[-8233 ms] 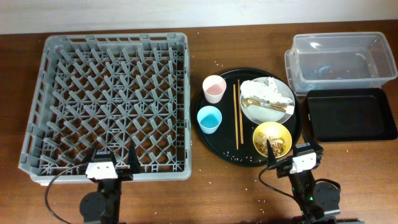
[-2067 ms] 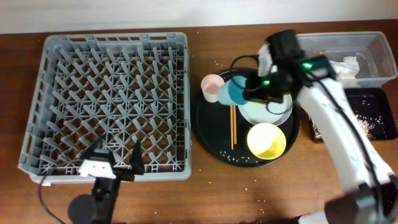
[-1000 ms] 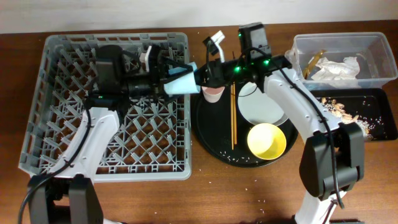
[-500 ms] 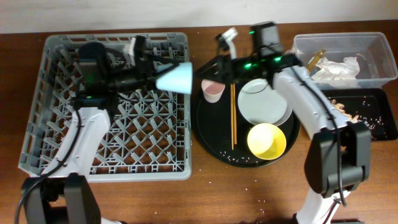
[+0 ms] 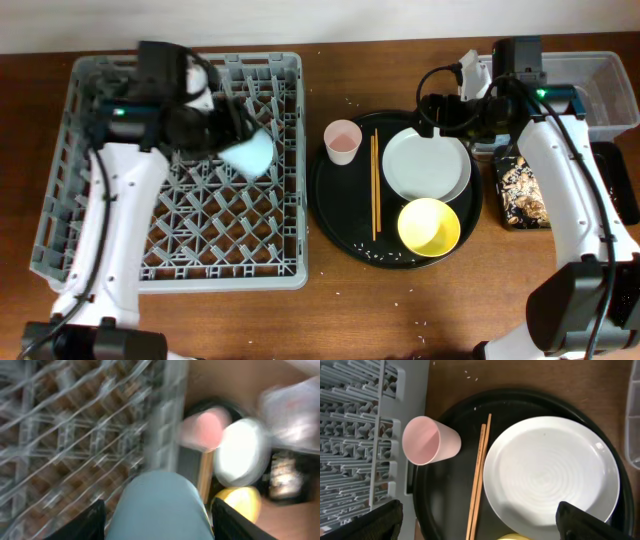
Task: Sort waste into correct bins and load items into the dishwasher rack
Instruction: 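Lower the blue cup upside down into the rack with the left gripper, then grasp the pink cup with the right gripper, then pass the pink cup from the right gripper to the left gripper, then place the pink cup upside down in the rack with the left gripper, then reach the left gripper to the white plate and grip its rim, then lift the white plate and stand it upright in the rack, then grasp the yellow bowl with the left gripper and lift it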
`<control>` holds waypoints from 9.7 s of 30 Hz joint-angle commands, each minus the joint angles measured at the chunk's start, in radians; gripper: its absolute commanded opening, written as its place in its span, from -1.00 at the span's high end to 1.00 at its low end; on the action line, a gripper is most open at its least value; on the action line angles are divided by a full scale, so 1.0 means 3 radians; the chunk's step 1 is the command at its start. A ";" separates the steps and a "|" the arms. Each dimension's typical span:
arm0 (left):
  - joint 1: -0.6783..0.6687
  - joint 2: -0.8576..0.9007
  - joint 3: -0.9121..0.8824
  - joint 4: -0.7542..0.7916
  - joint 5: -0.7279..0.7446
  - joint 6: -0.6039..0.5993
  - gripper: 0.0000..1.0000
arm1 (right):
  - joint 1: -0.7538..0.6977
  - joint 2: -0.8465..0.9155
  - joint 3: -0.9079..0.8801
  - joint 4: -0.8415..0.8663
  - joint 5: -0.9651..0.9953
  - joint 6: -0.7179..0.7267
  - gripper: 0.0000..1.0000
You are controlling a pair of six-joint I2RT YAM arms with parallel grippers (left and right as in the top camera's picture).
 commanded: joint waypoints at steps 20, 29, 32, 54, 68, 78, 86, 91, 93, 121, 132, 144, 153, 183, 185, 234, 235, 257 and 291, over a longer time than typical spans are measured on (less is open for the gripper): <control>-0.0573 0.0099 -0.0779 0.0022 -0.1300 -0.0116 -0.60 | 0.0797 0.0369 0.0019 0.0501 0.0314 0.0782 -0.89; -0.0554 0.0100 -0.0112 0.0064 -0.1301 -0.0142 -0.52 | 0.1036 0.0960 0.0013 0.0690 0.0675 0.1194 0.03; -0.0554 0.0100 -0.0112 0.0139 -0.1298 -0.0193 -0.52 | 0.1036 0.1118 0.0013 0.0725 0.0745 0.1193 0.31; 0.0013 0.0131 -0.0694 0.2219 0.3507 0.0048 -0.99 | 0.0276 0.0336 0.0130 0.1227 -0.2890 0.0767 0.92; 0.0013 0.0132 -0.0694 0.2221 0.3501 0.0050 -0.81 | 0.0837 0.0434 0.0064 0.1843 -0.2768 0.1162 0.92; 0.0103 0.0131 -0.0694 0.2223 0.3380 0.0047 -0.72 | 0.0886 0.0518 0.0064 0.1568 -0.2799 0.1003 0.92; 0.0165 0.0131 -0.0694 0.2260 0.3380 0.0046 -0.68 | 0.0889 0.0516 0.0065 0.1653 -0.2958 0.1013 0.92; 0.0165 0.0131 -0.0694 0.2257 0.3342 0.0047 -0.06 | 0.0889 0.0516 0.0065 0.1654 -0.2867 0.1015 0.76; 0.0165 0.0131 -0.0694 0.2257 0.3263 0.0048 -0.06 | 0.0889 0.0516 0.0065 0.1654 -0.2843 0.1015 0.17; -0.0441 0.1364 0.0319 -0.0296 -0.1190 0.0511 -0.90 | 0.0314 0.0516 0.0065 -0.0006 -0.0422 0.0430 -0.97; -0.1202 0.1569 0.1727 -0.0331 -0.0660 0.0242 -0.80 | 0.0112 0.0031 0.0323 -0.0591 0.1119 0.0720 -0.82; -0.1743 0.2455 0.1726 0.0392 -0.0573 -0.0633 -0.42 | 0.0112 0.0033 0.0320 -0.0716 0.1325 0.0768 -0.84; -0.1938 0.2862 0.1726 0.0801 -0.0375 -0.0655 -0.08 | 0.0112 0.0033 0.0320 -0.0716 0.1348 0.0767 -0.83; -0.1723 0.2764 0.1703 0.0765 -0.0725 -0.0617 0.99 | 0.0112 0.0032 0.0324 -0.0640 0.1396 0.0768 -0.95; -0.1588 0.2569 0.1703 0.0773 -0.0727 -0.0427 0.99 | 0.0112 0.0032 0.0324 -0.0640 0.1396 0.0768 -0.96; -0.1762 0.3084 0.1710 0.0861 -0.0813 -0.0238 0.82 | 0.0113 0.0032 0.0323 -0.0703 0.1397 0.0765 -0.97; -0.1762 0.3084 0.1710 0.0865 -0.0813 -0.0238 0.99 | 0.0113 0.0032 0.0323 -0.0702 0.1399 0.0765 -0.97; -0.0820 0.1949 0.2144 0.0408 -0.4485 0.1353 1.00 | 0.0113 0.0032 0.0323 -0.0702 0.1408 0.0765 -0.97; -0.1537 0.2492 0.2149 -0.0774 0.0235 0.0506 -0.47 | -0.0234 -0.0092 0.0664 -0.0940 0.1052 0.0767 -0.97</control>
